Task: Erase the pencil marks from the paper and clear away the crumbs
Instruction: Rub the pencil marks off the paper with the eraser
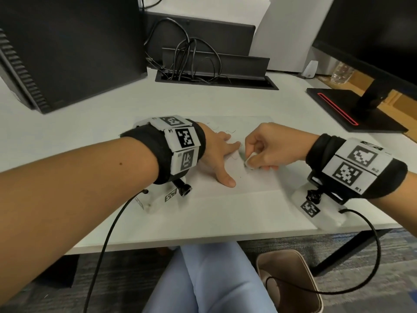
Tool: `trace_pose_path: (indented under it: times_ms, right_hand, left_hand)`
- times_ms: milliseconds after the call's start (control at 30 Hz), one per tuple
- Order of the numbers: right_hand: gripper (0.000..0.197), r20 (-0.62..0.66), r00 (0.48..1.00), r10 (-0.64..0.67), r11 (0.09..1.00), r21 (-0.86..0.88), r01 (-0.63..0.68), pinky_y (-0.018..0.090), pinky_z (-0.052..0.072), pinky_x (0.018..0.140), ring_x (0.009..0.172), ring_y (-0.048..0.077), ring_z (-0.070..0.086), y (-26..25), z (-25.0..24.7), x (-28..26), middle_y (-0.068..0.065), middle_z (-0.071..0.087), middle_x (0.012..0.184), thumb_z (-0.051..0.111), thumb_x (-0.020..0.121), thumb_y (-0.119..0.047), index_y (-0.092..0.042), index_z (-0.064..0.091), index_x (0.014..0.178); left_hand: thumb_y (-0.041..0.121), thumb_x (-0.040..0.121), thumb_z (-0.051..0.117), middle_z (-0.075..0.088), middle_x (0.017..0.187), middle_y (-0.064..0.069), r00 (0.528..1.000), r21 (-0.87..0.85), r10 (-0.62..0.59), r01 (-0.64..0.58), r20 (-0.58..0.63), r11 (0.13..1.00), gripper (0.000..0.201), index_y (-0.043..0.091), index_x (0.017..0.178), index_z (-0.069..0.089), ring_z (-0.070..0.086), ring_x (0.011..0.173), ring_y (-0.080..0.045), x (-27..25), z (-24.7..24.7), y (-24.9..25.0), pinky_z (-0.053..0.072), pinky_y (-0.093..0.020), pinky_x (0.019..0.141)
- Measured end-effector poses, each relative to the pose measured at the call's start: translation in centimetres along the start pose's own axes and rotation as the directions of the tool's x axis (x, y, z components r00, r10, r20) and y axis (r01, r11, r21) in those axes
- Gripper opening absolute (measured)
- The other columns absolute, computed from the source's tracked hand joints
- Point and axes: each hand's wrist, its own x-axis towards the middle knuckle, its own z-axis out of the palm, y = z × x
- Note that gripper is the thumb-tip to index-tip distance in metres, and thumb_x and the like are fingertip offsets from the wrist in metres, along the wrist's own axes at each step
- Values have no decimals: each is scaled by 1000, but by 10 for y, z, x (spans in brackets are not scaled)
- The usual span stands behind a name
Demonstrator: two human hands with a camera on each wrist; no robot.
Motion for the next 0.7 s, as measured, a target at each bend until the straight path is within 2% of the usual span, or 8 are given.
trace_pose_path:
  times_ms: [133,267,400,533,700]
  right_hand:
    - [10,61,998,-33,999,-9,33,8,35,41,36,4,47,-6,6,-3,8,60,55,67,78,-12,-9,62,70]
    - [9,-1,1000,11,999,-31,-11,8,36,41,36,3,48,-1,0,-1,10,62,58,64,79,-8,-8,62,71]
    - [8,56,998,-24,999,-34,26,9,37,42,36,4,47,-5,7,-4,9,60,55,65,79,-9,-6,62,72]
    - [9,2,1000,29,1000,-11,-29,10,39,43,38,7,51,2,0,-2,8,64,58,65,80,-10,-8,62,71]
    - [9,61,998,-14,1000,8,13,9,39,45,39,6,51,0,4,-4,10,64,59,66,80,-12,-3,64,75]
  left_hand:
    - [60,81,56,-21,156,5,1000,-17,22,-22,5,1000,100,35,147,-14,-2,146,-16,-1,-1,-1,14,-41,117]
    - [62,80,55,-21,156,4,1000,7,5,-5,1,1000,103,31,147,-17,-3,146,-16,0,-1,1,13,-42,117]
    - [60,80,58,-20,156,4,1000,-5,18,-17,7,1000,102,34,148,-14,-3,146,-16,1,-2,0,14,-42,117]
    - [60,80,56,-21,156,4,1000,1,0,0,6,1000,104,30,147,-18,-4,146,-15,1,-1,0,12,-40,118]
    - [61,80,57,-20,156,4,1000,3,11,-11,2,1000,103,33,148,-15,-1,146,-16,1,-1,-1,14,-40,117]
